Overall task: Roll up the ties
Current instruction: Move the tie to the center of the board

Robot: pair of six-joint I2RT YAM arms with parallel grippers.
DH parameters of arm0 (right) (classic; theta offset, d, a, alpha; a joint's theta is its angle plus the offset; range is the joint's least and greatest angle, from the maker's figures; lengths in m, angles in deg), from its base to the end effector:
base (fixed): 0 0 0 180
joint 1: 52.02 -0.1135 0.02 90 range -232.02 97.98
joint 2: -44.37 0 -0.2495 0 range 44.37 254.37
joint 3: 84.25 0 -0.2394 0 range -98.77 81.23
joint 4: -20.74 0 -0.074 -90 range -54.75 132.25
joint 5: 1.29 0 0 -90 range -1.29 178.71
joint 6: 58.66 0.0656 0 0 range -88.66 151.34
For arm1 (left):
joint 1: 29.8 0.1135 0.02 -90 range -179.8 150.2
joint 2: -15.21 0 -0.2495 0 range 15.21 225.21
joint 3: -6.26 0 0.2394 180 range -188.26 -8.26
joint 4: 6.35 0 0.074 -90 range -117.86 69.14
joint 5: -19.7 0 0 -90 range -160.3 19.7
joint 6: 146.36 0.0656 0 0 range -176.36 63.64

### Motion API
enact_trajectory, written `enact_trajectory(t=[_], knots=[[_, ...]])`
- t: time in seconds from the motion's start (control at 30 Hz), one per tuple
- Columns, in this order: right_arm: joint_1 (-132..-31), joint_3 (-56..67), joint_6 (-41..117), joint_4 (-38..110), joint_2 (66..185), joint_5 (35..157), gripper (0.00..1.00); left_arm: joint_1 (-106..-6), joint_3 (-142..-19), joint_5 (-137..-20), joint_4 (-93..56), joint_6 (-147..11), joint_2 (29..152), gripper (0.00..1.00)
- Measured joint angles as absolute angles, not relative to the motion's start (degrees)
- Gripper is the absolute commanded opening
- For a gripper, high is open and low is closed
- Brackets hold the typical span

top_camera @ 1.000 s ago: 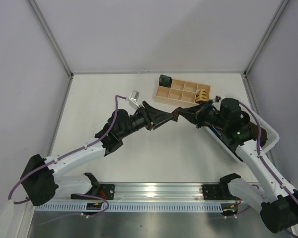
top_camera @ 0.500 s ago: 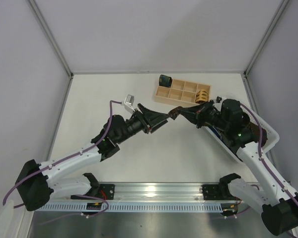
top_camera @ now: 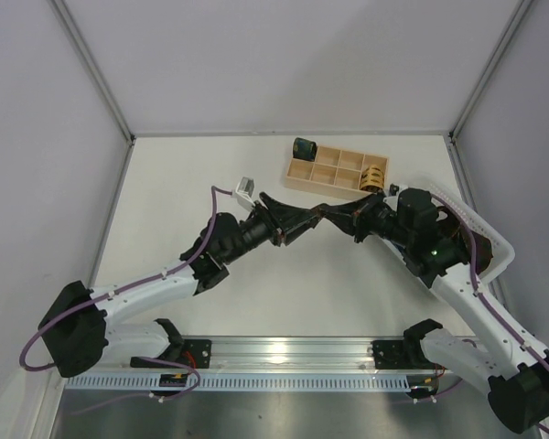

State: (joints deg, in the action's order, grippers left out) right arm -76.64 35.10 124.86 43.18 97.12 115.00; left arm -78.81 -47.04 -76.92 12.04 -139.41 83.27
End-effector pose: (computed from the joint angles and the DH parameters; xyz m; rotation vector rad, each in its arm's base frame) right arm 0.2012 0.1242 0.3117 0.9210 2.0485 1.7322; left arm 0.1892 -0.2293 0.2927 -0.4327 1.8033 -1.8455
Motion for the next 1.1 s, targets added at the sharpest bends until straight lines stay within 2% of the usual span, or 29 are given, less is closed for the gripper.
enact_trajectory(t=[0.1,0.13,0.2,0.23,0.27,0.3,0.37,0.43,0.47,0.57,0.8,0.93,1.1], knots=[[-77.5,35.5,125.1,43.1,97.5,114.5,0.0,-78.8,-47.0,-76.9,12.9,-140.0,84.1,0.44],[-77.8,35.5,125.2,43.0,97.7,114.4,0.0,-78.8,-47.0,-76.9,13.1,-140.3,84.2,0.34],[-78.2,35.5,125.3,43.0,98.0,114.2,0.0,-78.8,-47.0,-76.9,13.4,-140.6,84.2,0.22],[-78.4,35.6,125.3,42.9,98.1,114.1,0.0,-78.8,-47.0,-76.9,13.6,-140.6,84.2,0.08],[-78.5,35.7,125.3,42.7,98.2,114.1,0.0,-78.8,-46.9,-76.9,13.7,-141.0,84.2,0.0],[-78.5,35.7,125.2,42.4,98.3,114.0,0.06,-78.8,-46.6,-76.8,13.8,-140.9,84.1,0.0],[-78.5,35.7,124.2,42.5,98.9,114.1,0.33,-78.4,-46.2,-77.0,13.0,-140.8,83.6,0.0],[-78.1,34.9,121.5,44.8,100.0,114.5,0.53,-77.1,-46.0,-78.6,9.8,-140.2,82.1,0.0],[-77.6,33.4,118.9,48.0,101.2,114.8,0.56,-76.0,-46.0,-79.5,7.7,-139.5,81.1,0.01],[-75.0,28.9,110.9,56.8,103.8,114.9,0.59,-68.0,-46.2,-84.2,-5.0,-133.8,75.7,0.0],[-64.4,20.2,90.9,74.4,104.5,114.6,0.59,-39.4,-48.5,-88.3,-44.1,-107.8,66.1,0.0],[-60.7,18.7,83.0,79.7,104.5,113.7,0.59,-32.2,-48.5,-85.2,-57.7,-98.1,63.1,0.0],[-60.9,18.9,78.0,82.5,104.5,113.6,0.58,-27.6,-48.9,-79.1,-66.5,-92.5,64.4,0.0]])
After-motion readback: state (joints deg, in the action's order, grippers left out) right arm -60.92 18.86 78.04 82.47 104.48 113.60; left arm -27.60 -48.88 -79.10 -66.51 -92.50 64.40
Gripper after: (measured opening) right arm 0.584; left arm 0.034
